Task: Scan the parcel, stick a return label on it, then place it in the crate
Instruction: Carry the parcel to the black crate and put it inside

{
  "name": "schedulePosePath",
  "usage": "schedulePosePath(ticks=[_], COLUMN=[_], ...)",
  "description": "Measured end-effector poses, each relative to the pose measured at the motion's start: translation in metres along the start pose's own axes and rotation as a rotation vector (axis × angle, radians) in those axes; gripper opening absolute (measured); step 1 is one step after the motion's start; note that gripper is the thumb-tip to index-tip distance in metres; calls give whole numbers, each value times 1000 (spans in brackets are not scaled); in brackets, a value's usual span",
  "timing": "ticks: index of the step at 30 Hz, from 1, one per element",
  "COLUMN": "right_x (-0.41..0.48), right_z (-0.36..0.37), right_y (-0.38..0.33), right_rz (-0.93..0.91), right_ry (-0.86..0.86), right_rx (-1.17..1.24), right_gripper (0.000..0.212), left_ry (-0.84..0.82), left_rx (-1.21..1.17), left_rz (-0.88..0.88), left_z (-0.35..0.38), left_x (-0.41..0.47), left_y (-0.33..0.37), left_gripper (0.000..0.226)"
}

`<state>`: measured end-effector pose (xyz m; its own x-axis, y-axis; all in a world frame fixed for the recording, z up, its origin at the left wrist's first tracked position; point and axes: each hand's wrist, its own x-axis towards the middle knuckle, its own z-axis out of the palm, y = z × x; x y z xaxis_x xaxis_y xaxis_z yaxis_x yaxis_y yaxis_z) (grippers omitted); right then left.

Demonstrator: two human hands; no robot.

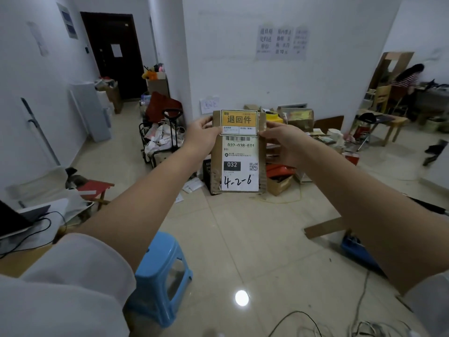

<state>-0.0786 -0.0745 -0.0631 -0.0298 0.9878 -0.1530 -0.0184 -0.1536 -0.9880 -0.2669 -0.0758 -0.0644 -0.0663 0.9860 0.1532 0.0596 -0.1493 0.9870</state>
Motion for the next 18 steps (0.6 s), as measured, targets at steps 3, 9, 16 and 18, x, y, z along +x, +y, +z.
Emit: schedulePosePath(ticks=[3,9,16,18], right_x=[22,90,194,223], right_z=[-17,-30,-19,-15], right_y=[-3,-16,-47,-50], right_rz=[4,-7,-21,-14], right_ry=[27,105,112,110], right_rx=[-10,-4,4,24], right_gripper=[42,25,36,40], left_ry=[-40,-116,-121,-123], left_rx=[-10,-3,-27,-37], left_rz=[-18,-13,-17,-27], left_z=[16,36,32,30], left_x=[28,109,220,247], left_y=[-10,-19,-24,-27], left_gripper=[43,39,40,37])
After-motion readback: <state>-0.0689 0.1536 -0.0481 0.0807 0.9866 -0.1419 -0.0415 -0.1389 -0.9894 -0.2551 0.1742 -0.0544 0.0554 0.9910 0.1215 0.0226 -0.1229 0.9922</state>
